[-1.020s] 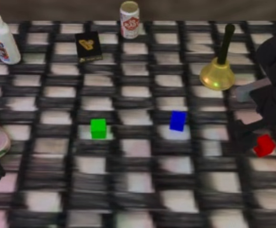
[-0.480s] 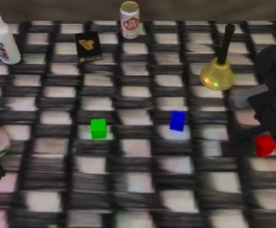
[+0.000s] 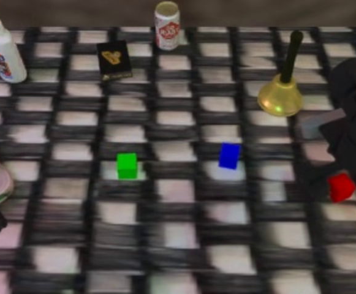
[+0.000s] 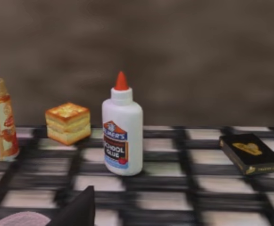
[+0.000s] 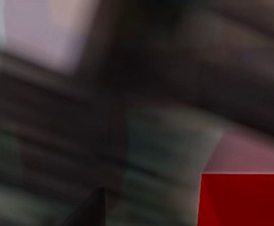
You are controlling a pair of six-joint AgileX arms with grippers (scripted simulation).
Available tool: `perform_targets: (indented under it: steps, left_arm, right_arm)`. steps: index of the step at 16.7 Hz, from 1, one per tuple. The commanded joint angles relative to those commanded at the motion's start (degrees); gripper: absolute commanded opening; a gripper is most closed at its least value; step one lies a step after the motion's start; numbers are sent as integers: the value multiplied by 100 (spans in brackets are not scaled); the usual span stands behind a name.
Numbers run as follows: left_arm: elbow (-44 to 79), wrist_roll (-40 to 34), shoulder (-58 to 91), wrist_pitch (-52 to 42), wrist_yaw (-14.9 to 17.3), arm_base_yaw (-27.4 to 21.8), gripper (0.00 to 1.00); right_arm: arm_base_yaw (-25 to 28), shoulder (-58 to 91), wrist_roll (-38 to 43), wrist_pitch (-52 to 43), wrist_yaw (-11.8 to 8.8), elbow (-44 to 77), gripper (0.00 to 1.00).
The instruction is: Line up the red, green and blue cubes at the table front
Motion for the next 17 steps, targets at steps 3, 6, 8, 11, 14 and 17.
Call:
perform_targets:
  steps: [3, 6, 8, 11, 14, 17]
  left_arm:
    - [0, 0, 0, 0, 0, 0, 100]
    - [0, 0, 0, 0, 0, 0, 100]
    - [0, 0, 0, 0, 0, 0, 100]
    - [0, 0, 0, 0, 0, 0, 100]
    - [0, 0, 0, 0, 0, 0, 100]
    - [0, 0, 0, 0, 0, 0, 100]
  right_arm:
    - [0, 0, 0, 0, 0, 0, 10]
    - [0, 0, 0, 0, 0, 0, 0]
    - [0, 0, 0, 0, 0, 0, 0]
    - [0, 0, 0, 0, 0, 0, 0]
    - [-4, -293, 31, -154, -41, 130, 0]
    - [5, -456, 31, -563, -44, 384, 0]
